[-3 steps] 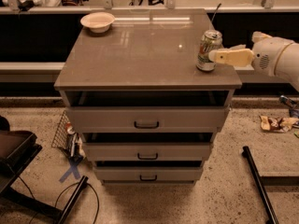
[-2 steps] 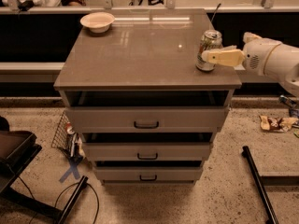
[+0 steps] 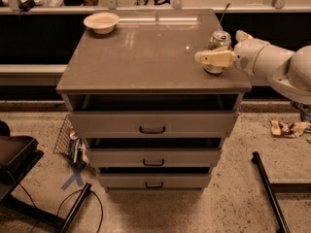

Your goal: Move 7up can near paper bowl

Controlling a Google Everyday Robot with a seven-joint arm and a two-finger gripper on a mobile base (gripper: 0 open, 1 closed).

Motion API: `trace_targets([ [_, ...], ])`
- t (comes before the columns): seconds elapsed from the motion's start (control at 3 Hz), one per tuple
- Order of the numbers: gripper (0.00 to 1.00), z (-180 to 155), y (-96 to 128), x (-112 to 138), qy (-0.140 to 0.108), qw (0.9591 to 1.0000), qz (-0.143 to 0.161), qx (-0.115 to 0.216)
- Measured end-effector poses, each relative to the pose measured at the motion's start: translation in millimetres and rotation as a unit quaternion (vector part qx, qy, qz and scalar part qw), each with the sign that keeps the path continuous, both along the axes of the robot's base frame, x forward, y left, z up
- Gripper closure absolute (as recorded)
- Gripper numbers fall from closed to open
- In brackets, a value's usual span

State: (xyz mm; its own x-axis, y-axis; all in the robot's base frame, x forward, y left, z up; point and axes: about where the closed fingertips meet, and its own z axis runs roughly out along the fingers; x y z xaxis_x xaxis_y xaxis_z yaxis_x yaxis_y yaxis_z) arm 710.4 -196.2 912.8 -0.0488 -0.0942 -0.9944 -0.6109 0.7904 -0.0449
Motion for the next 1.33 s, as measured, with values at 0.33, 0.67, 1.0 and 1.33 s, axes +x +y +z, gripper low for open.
trace_targets([
  [0.33, 0.25, 0.9, 1.4, -1.2, 0.001, 1.0, 0.001, 0.0],
  [0.67, 0.47, 0.8, 3.9, -0.8, 0.001, 1.0, 0.003, 0.0],
  [1.0, 0.71, 0.8, 6.8, -0.4, 0.001, 1.0, 0.005, 0.001],
  [1.33, 0.94, 0.8, 9.4, -0.1, 0.001, 1.0, 0.007, 0.001],
])
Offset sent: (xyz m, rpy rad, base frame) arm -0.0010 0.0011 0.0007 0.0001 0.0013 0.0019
